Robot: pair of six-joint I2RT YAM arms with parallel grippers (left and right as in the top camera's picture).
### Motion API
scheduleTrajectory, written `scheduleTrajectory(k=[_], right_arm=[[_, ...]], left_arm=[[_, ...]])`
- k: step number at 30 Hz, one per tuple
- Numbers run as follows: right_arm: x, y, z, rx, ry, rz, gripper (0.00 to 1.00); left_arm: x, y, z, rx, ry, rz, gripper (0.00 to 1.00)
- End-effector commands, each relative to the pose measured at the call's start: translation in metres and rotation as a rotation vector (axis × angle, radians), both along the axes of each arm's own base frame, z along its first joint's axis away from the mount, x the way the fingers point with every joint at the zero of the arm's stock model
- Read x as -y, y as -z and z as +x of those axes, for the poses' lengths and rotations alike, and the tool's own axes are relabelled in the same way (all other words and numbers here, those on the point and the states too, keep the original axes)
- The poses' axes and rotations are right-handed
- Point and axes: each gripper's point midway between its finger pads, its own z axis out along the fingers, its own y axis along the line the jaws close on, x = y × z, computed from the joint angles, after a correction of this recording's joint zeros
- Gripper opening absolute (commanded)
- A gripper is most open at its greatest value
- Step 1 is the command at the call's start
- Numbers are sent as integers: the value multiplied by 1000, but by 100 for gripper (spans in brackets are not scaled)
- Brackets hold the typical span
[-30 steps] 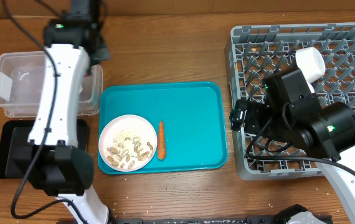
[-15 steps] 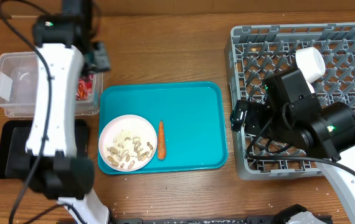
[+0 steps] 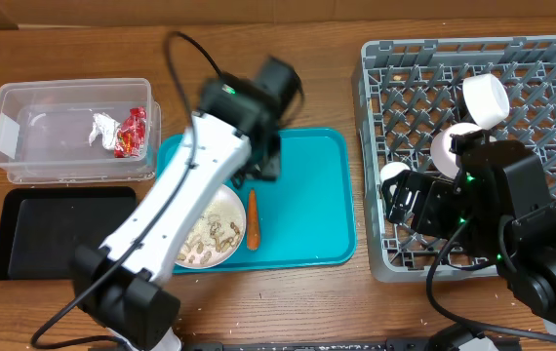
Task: Sort waste into correct bins and load items into the dishwasher
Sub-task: 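Reach the left gripper to the carrot on the tray and grasp it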
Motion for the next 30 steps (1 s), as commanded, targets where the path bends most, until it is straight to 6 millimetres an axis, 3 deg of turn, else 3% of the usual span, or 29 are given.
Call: scheduleTrajectory(k=[1,3,6,12,16,19,23,30], right_arm=[[1,0,-1,-5,6,-2,100],[1,1,0,-8,7,-6,100],[1,2,1,-15,3,-10,100],[1,5,0,-28,4,-16,100],[1,5,0,-28,5,-18,100],[1,5,1,-29,5,-19,100],[1,5,1,-29,5,-19,100],[1,5,0,-31,5,-20,100]], left_arm=[[24,48,-27,-100,-48,-47,38],[38,69,-39,-132,-19,-75,36],[40,100,-61,-169,-50,-46,43],[11,139,-93,-224,-77,78,42],[-2,154,-92,-196,-95,113,42],[-9,155,-82,-153,-97,139,43],[2,158,-64,-90,-21,93,44],[8,161,-52,-47,28,66,43]])
